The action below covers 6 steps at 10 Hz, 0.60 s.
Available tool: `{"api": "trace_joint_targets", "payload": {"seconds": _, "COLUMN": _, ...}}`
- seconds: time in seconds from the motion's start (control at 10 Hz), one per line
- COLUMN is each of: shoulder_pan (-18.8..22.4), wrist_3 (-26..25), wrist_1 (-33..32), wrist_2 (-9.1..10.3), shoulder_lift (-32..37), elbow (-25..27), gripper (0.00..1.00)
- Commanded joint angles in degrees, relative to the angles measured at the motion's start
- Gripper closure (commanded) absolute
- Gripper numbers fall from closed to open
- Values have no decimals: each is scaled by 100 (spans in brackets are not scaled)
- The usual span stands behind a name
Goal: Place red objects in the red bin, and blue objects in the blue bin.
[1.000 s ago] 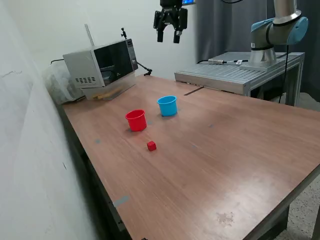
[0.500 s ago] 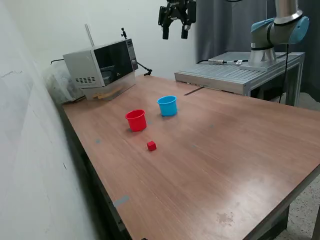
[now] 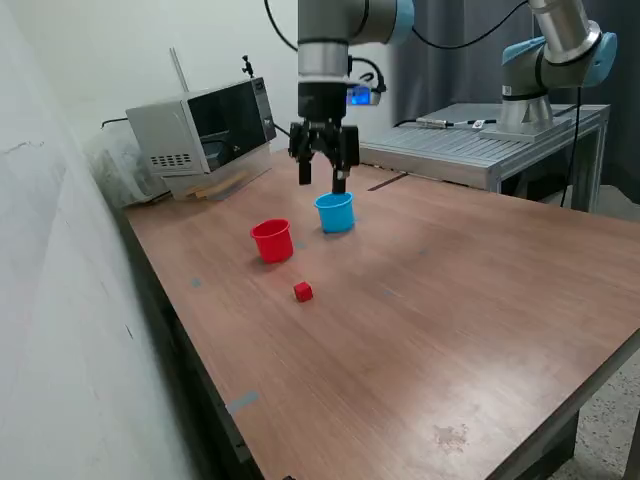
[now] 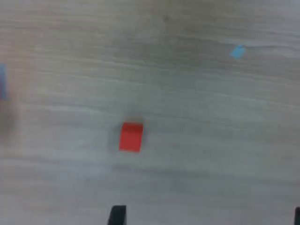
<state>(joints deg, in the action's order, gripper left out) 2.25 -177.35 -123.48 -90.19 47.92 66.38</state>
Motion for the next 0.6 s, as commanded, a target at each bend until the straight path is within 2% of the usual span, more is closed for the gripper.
{"api": "trace_joint_targets", "payload": {"seconds": 0.0, "shoulder_pan": -14, "wrist_3": -10, "wrist_1": -474, "wrist_2": -8, "shoulder_lift": -808, "elbow": -125, "gripper": 0}}
{"api": "trace_joint_targets", "payload": {"seconds": 0.4, "shoulder_pan": -31, "wrist_3": -45, "wrist_1": -748, "wrist_2": -60, "shoulder_lift": -1197, "elbow": -292, "gripper": 0}}
{"api": "trace_joint_targets", "payload": {"seconds": 0.5, "shoulder_pan": -31, "wrist_3": -236, "wrist_1": -757, "wrist_2": -69, "shoulder_lift": -1241, "elbow": -353, "gripper": 0}}
